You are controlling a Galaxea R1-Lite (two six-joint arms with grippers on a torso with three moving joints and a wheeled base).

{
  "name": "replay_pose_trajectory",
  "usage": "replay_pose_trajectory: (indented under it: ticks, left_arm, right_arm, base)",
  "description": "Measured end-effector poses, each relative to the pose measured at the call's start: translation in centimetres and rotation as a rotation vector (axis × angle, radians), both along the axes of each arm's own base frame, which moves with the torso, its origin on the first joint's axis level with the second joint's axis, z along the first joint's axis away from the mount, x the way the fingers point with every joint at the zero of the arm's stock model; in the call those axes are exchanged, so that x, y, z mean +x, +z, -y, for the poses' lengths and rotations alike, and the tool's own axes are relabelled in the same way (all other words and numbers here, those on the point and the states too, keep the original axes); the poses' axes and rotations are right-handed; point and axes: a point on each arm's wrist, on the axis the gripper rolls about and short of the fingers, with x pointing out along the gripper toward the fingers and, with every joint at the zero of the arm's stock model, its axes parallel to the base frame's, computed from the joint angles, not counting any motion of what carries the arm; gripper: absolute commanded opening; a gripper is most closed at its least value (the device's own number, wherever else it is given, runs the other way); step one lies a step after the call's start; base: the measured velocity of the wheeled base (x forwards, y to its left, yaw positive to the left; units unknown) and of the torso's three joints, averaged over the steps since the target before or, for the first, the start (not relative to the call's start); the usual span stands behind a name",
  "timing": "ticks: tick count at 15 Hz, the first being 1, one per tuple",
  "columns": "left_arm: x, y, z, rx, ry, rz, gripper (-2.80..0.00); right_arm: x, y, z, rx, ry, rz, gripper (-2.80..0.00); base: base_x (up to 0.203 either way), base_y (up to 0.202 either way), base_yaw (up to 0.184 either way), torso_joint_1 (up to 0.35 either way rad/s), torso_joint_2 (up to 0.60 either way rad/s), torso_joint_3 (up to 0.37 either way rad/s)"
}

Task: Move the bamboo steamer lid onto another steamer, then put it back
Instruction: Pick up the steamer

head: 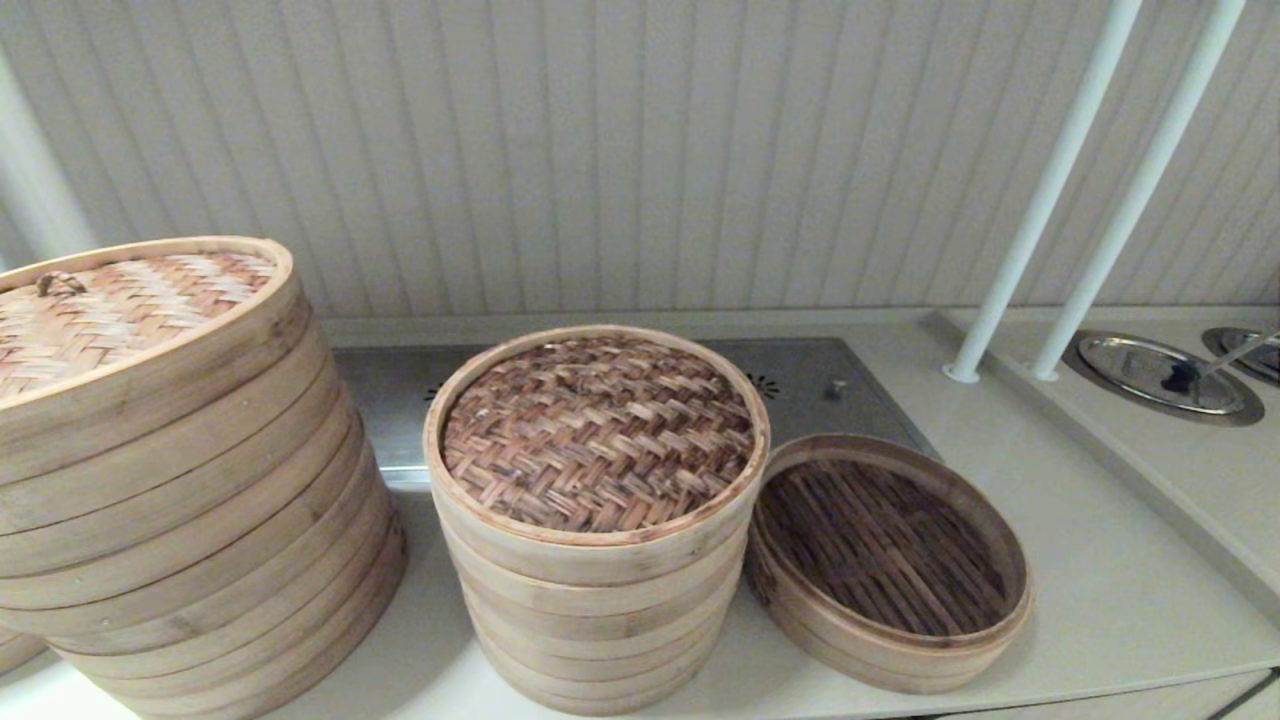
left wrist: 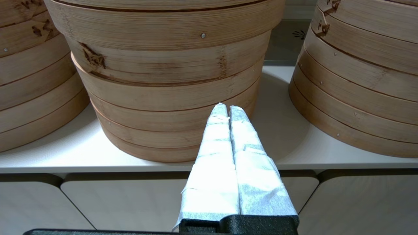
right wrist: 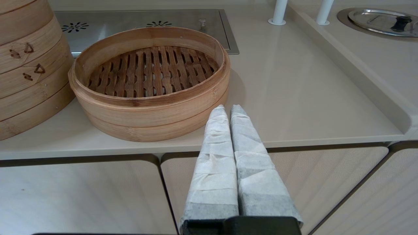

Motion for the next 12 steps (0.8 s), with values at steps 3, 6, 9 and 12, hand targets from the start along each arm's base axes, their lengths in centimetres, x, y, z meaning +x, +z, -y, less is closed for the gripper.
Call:
replay_pose_trajectory:
  ticks: [3, 6, 9, 12]
  left_arm:
    - [0.0, 0.0, 0.0, 0.000, 0.001, 0.000, -2.80]
    - [0.0, 0.0, 0.0, 0.000, 0.000, 0.000, -2.80]
    - [0.0, 0.0, 0.0, 0.000, 0.000, 0.000, -2.80]
    - [0.0, 0.0, 0.0, 0.000, 0.000, 0.000, -2.80]
  right_arm:
    - [0.0, 0.0, 0.0, -0.010, 0.001, 0.002, -2.80]
    - [-0.2, 0.5, 0.0, -0.015, 0.009, 0.007, -2.80]
    - [-1.3, 2.9, -0.1, -0.018, 0.046, 0.023, -2.80]
    - [-2.0, 6.1, -0.3, -0.017, 0.149, 0.009, -2.80]
  base:
    - [0.000, 0.000, 0.000, 0.000, 0.00, 0.000]
    - [0.000, 0.000, 0.000, 0.000, 0.00, 0.000]
    - [0.000, 0.000, 0.000, 0.000, 0.00, 0.000]
    - [0.000, 0.000, 0.000, 0.000, 0.00, 0.000]
